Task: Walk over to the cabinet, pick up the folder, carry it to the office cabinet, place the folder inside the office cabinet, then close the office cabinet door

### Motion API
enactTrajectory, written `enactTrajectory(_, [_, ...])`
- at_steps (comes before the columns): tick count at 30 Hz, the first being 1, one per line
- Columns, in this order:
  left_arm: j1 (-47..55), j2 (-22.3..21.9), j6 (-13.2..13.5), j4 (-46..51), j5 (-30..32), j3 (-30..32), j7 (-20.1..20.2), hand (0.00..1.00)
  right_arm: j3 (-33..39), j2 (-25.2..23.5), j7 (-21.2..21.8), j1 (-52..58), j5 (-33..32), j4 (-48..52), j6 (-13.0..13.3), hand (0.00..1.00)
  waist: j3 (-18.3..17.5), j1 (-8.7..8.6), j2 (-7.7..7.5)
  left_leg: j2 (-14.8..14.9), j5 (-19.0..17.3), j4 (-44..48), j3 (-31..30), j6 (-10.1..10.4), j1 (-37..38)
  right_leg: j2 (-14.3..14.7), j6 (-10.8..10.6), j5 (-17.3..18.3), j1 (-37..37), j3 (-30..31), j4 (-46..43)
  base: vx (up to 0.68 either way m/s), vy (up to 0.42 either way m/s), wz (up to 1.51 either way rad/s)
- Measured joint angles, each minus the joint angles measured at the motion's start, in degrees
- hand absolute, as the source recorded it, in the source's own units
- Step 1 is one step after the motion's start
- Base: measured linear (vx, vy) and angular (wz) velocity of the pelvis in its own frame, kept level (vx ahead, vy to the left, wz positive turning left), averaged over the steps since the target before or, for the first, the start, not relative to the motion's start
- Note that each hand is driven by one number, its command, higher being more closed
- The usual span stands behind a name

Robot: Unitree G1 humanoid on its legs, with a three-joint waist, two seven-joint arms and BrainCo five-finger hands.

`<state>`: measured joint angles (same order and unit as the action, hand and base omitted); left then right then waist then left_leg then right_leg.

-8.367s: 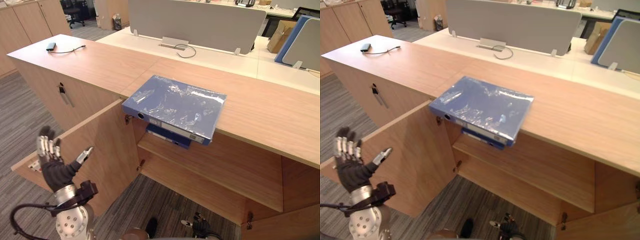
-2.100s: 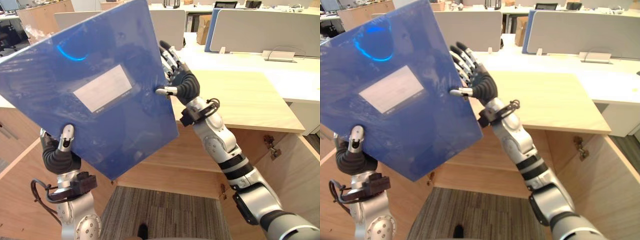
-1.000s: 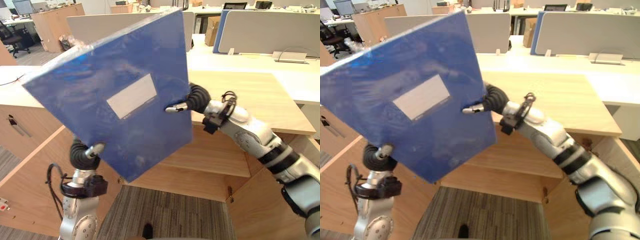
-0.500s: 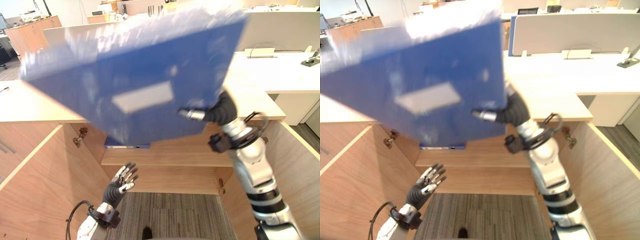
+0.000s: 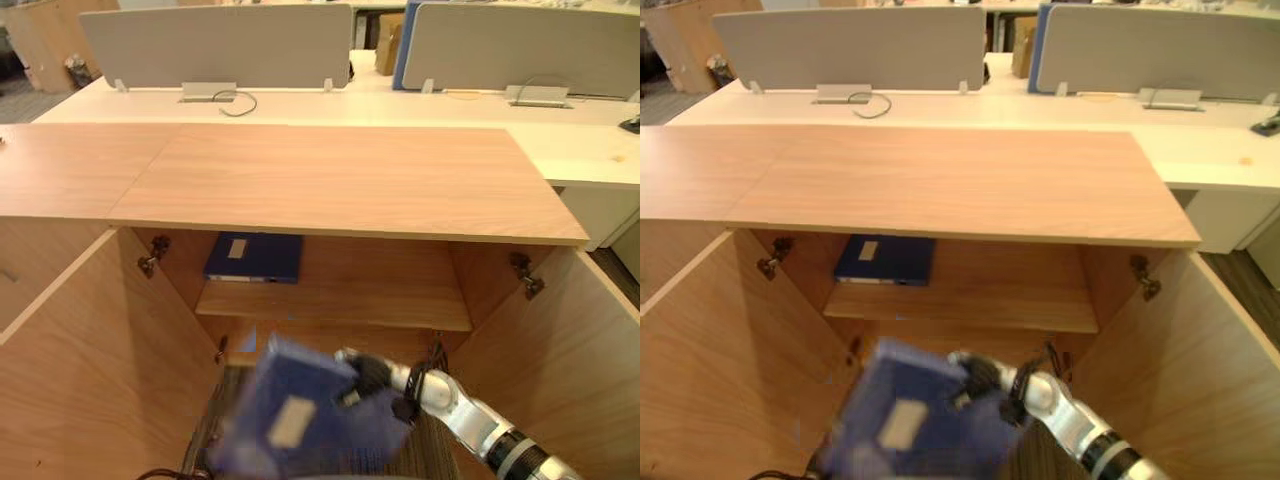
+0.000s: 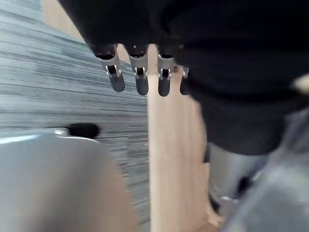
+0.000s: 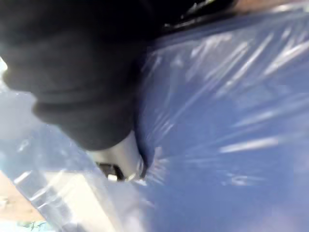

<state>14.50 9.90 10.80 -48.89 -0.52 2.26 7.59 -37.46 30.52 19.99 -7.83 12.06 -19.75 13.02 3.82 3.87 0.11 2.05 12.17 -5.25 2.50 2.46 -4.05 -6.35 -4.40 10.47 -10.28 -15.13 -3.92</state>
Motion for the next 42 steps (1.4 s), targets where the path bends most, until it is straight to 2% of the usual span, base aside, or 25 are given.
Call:
enactTrajectory(4, [-0.3,0.7,-0.6,-2.2,1.1,0.2,-1.9,0.00,0.1,-0.5,-2.5,-3.5,13.7,-11.6,1.1,1.00,0.6,0.43,-0.36,-0.4,0.0,0.2,-0.1,-0.2,-0.1,-0.1,0.0,0.0,-0.3,-0.2,0.6,0.05,-0.019,0.02])
enactTrajectory(7, [-0.8,0.5,-0.6,-2.4,2.0,0.2,-2.3,0.00,1.0,-1.8,-3.4,-5.2,22.1,-22.5,0.1,1.00,1.0,1.59,-0.36,-0.8,-0.2,0.2,-0.4,-0.2,0.0,-0.3,-0.2,0.1,-0.5,-0.3,0.6,0.04,-0.011,0.04])
enactTrajectory(9, [-1.3,0.3,-0.6,-2.4,2.1,0.4,-2.4,0.00,4.0,-3.3,-4.4,-5.1,25.4,-27.8,-1.7,1.00,2.1,2.09,-0.17,-0.9,-0.2,0.2,-0.6,-0.2,0.0,-0.4,-0.3,0.2,-0.5,-0.4,0.5,0.00,0.000,0.00])
enactTrajectory(10, [-1.3,0.2,-0.6,-2.4,2.1,0.5,-2.4,0.00,5.2,-3.7,-4.5,-5.1,25.8,-28.6,-2.1,1.00,2.4,2.08,-0.07,-1.0,-0.2,0.2,-0.6,-0.2,0.0,-0.4,-0.3,0.2,-0.5,-0.5,0.5,0.00,0.000,0.00])
enactTrajectory(13, [-1.3,-0.7,-0.6,-2.0,2.1,1.2,-2.6,0.00,14.6,-6.7,-6.2,-5.1,24.4,-30.8,-4.8,1.00,3.8,2.06,0.39,-1.4,-1.0,1.4,-0.7,-0.6,-0.9,-1.0,-0.7,0.5,0.1,-0.6,0.2,-0.01,0.011,0.01])
enactTrajectory(15, [-1.0,-1.3,-0.5,0.0,2.1,1.4,-2.6,0.00,24.1,-9.4,-8.6,-5.6,19.0,-31.1,-6.8,1.00,4.9,2.15,0.86,-2.2,-4.0,7.1,-1.2,-1.1,-4.4,-1.9,-1.2,0.9,1.3,-0.8,-0.9,-0.03,0.070,0.07])
enactTrajectory(16, [-0.9,-1.7,-0.4,1.1,2.1,1.7,-2.6,0.00,28.4,-10.8,-10.1,-6.5,14.2,-31.0,-7.9,1.00,6.0,2.08,1.35,-2.6,-6.6,12.1,-1.5,-1.4,-6.8,-2.4,-1.6,1.2,1.5,-1.1,-1.8,-0.03,0.115,0.09])
enactTrajectory(18, [-0.8,-2.8,-0.5,2.3,2.1,2.0,-2.6,0.00,32.0,-12.0,-12.7,-7.4,7.1,-29.5,-9.1,1.00,7.4,2.09,2.43,-2.5,-10.8,20.1,-1.7,-1.8,-10.2,-2.8,-2.1,2.2,2.0,-1.1,-4.2,-0.01,0.117,0.06])
enactTrajectory(20, [-0.7,-4.0,-0.5,2.8,1.9,2.7,-2.8,0.00,35.4,-14.4,-16.1,-7.6,-3.3,-22.0,-9.5,1.00,8.8,2.19,4.08,-1.3,-15.5,29.5,-1.4,-2.7,-15.2,-3.5,-2.6,5.1,6.4,-0.7,-12.3,0.01,0.133,-0.10])
enactTrajectory(21, [-0.7,-4.0,-0.5,2.9,1.9,2.9,-2.9,0.00,35.9,-15.2,-17.0,-7.7,-6.6,-19.9,-9.5,1.00,9.0,2.21,3.99,-1.3,-16.4,31.0,-1.1,-2.8,-16.1,-4.0,-2.6,6.1,7.8,-0.3,-14.9,-0.01,0.130,-0.22])
enactTrajectory(22, [-0.7,-4.2,-0.6,3.4,1.8,3.4,-3.0,0.00,36.6,-16.8,-18.3,-7.9,-12.5,-15.8,-9.4,1.00,9.9,2.28,3.77,-1.2,-18.3,34.1,-0.1,-3.3,-17.2,-5.3,-2.9,8.1,9.9,0.0,-19.7,-0.01,0.120,-0.29])
enactTrajectory(24, [-0.7,-4.5,-0.6,4.1,1.7,3.7,-3.4,0.00,38.1,-19.0,-19.5,-8.3,-17.8,-9.7,-9.3,1.00,10.9,2.84,3.54,-1.2,-21.6,39.0,1.3,-3.7,-18.6,-7.2,-3.3,11.3,12.4,0.5,-26.0,-0.04,0.118,-0.31])
enactTrajectory(26, [-0.7,-4.9,-0.7,4.7,0.8,4.8,-3.7,0.00,38.6,-20.7,-20.9,-8.9,-26.5,-1.6,-7.8,1.00,11.7,3.23,2.95,-1.2,-25.3,45.3,3.4,-4.4,-21.3,-9.7,-4.5,15.6,15.7,2.1,-32.7,-0.05,0.112,-0.29])
enactTrajectory(28, [-0.7,-5.2,-0.9,4.9,0.2,5.6,-3.8,0.00,39.0,-21.2,-21.5,-9.0,-30.8,2.9,-6.5,1.00,12.3,3.17,2.56,-1.2,-26.9,47.9,4.3,-4.8,-22.4,-10.7,-5.0,17.2,17.5,3.0,-35.7,-0.03,0.074,-0.20])
enactTrajectory(30, [-0.6,-5.2,-1.1,5.4,-0.5,6.0,-3.9,0.00,40.6,-21.7,-21.9,-8.9,-34.8,4.4,-6.4,1.00,13.0,3.29,1.52,-1.1,-28.1,50.1,4.9,-5.1,-24.0,-11.7,-5.3,18.4,19.2,3.1,-38.1,-0.02,0.069,-0.11])
enactTrajectory(33, [-0.1,-5.2,-1.3,6.9,-1.5,6.2,-4.2,0.00,41.8,-22.2,-22.8,-9.3,-41.2,6.0,-6.3,1.00,13.6,3.55,0.82,-0.6,-29.4,52.8,5.5,-5.2,-26.6,-12.0,-5.4,19.4,22.1,4.0,-41.2,0.01,0.025,-0.13])
enactTrajectory(36, [0.0,-5.3,-1.5,8.1,-2.2,6.2,-4.2,0.00,42.6,-22.5,-24.8,-11.0,-47.2,6.6,-6.3,1.00,14.8,3.68,0.76,-0.3,-30.5,55.4,6.4,-5.7,-28.1,-13.0,-5.8,20.2,24.4,4.7,-44.8,0.02,0.022,-0.13])
enactTrajectory(40, [0.1,-5.1,-2.2,11.5,-5.4,5.3,-4.9,0.00,44.2,-24.0,-28.3,-18.1,-64.5,6.1,-5.5,1.00,17.5,4.07,0.82,0.2,-32.4,61.0,6.3,-6.3,-32.7,-13.9,-6.2,22.6,29.1,4.8,-51.1,-0.04,0.021,-0.02])
enactTrajectory(42, [0.2,-4.9,-2.6,12.9,-7.1,4.5,-5.2,0.00,46.5,-24.6,-28.7,-23.0,-73.8,3.4,-2.8,1.00,18.4,4.98,0.85,-0.1,-32.7,63.2,6.0,-6.5,-35.0,-14.7,-6.3,23.9,31.2,5.0,-54.2,-0.06,-0.011,0.21])
